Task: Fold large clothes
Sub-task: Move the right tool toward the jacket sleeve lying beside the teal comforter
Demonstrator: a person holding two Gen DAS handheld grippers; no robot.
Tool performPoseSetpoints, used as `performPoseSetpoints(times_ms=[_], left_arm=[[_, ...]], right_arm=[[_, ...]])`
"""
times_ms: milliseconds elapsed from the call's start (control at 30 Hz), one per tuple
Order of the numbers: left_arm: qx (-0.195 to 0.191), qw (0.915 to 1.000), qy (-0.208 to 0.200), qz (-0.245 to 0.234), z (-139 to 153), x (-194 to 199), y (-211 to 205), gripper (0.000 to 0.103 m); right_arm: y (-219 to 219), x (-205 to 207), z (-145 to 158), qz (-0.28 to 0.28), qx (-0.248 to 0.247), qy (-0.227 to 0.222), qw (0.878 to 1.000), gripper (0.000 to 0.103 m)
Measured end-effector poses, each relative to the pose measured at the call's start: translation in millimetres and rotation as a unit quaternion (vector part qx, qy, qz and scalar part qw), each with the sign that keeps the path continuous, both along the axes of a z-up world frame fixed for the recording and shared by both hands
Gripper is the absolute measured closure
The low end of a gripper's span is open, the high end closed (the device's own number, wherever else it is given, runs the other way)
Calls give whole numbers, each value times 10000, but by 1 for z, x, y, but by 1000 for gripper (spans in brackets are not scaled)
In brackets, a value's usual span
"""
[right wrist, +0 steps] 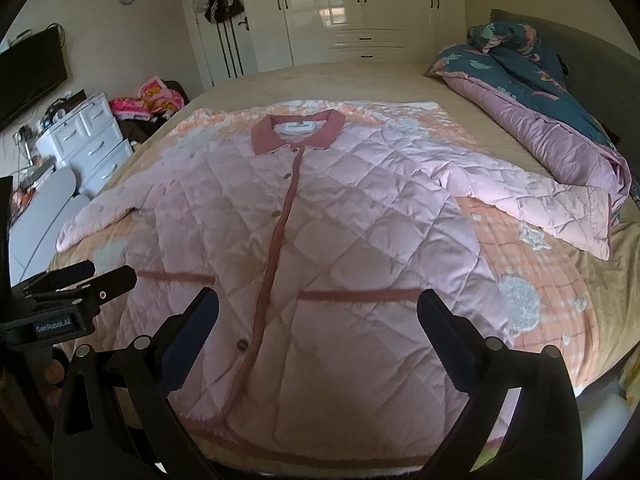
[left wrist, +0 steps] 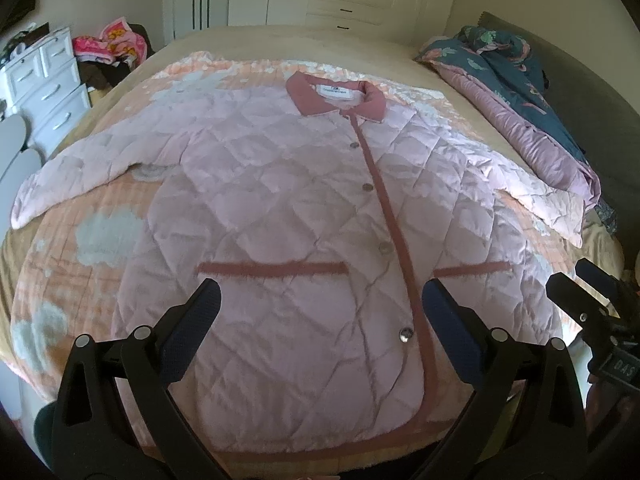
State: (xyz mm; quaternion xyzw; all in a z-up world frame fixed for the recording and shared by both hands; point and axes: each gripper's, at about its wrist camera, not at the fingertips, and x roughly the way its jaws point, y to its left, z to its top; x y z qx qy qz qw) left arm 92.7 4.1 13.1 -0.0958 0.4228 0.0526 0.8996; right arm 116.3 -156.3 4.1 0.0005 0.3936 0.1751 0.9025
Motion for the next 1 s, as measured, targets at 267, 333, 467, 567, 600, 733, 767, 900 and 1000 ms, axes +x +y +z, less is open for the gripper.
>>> performPoseSetpoints(times_ms=[267,333,467,567,600,733,767,900,1000], left_arm=[[-24,10000,-11,-30,8,23,-4,9],[-37,10000,-25,-36,11,28,-5,9],[-54,10000,-43,-57,15,39,-9,9],[-85,9999,-50,-72,19,46,-11,9],[-107,9999,-44,-73,19,49,-12,9],[-146,9999,-31,-68,22,58,-14,9],[-177,9998,-25,-66,23,60,-14,9],[-181,9998,-34,-107,25,69,-18,9],[-177,9998,-37,-125,26,76,-21,9]], right_arm=[[-11,27,7,-229,66,9,9997,4],[-15,33,10,-315,104,-7,9994,4],[-24,42,15,-448,144,-39,9989,4],[-31,50,18,-551,172,-55,9983,4],[-35,52,19,-590,188,-66,9981,4],[-46,60,21,-720,217,-81,9971,4],[-49,62,22,-761,217,-86,9968,4],[-63,71,23,-916,230,-95,9955,4],[-72,77,25,-1024,234,-113,9944,4]])
